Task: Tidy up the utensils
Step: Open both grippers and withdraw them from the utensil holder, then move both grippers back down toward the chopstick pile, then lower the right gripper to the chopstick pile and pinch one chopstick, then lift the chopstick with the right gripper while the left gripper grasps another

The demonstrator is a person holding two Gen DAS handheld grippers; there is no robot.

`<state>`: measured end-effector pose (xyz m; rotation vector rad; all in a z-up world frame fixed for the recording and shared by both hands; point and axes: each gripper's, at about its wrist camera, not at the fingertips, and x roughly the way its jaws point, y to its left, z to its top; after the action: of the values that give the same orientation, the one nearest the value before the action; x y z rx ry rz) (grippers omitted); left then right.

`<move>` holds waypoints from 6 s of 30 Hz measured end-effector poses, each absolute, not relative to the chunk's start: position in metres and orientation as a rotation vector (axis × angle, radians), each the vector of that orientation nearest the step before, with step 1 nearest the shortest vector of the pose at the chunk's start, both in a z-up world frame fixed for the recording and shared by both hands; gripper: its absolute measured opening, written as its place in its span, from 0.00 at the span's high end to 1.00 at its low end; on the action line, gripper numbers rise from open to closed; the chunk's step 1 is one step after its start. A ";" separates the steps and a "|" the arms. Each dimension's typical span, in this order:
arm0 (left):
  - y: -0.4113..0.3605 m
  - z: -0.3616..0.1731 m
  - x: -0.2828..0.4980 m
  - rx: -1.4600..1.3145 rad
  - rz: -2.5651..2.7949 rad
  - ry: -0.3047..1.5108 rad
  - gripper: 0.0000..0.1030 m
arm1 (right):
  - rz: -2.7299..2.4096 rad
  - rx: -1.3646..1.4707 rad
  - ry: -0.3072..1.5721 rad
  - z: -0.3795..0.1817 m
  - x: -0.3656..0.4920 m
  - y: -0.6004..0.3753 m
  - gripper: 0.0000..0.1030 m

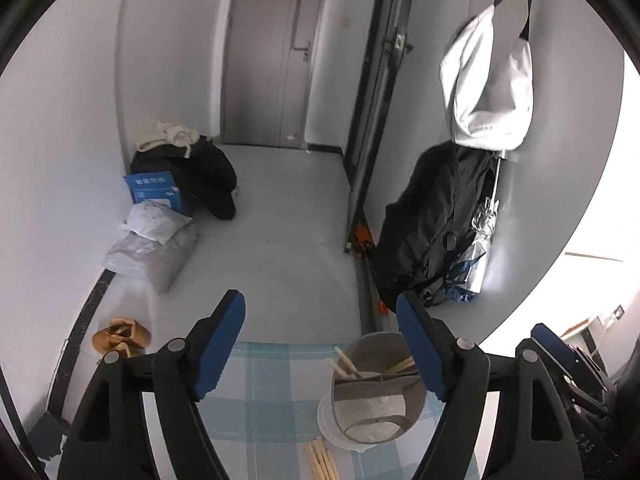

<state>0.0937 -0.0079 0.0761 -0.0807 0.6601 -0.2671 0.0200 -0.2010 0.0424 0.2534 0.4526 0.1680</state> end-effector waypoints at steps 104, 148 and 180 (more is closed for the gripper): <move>0.096 -0.097 0.064 -0.317 -0.042 0.861 0.10 | 0.245 -0.154 1.146 -0.177 -0.013 -0.083 0.93; 0.003 -0.147 0.041 0.024 -0.209 1.216 0.10 | 0.201 0.653 0.763 -0.114 -0.010 -0.229 0.94; -0.014 -0.155 0.079 0.110 -0.100 1.299 0.09 | 0.179 0.655 0.682 -0.100 -0.029 -0.250 0.94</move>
<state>0.0793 -0.0136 -0.1551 0.1097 1.2985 -0.1004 -0.0294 -0.2505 -0.0997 0.6549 0.6818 0.1795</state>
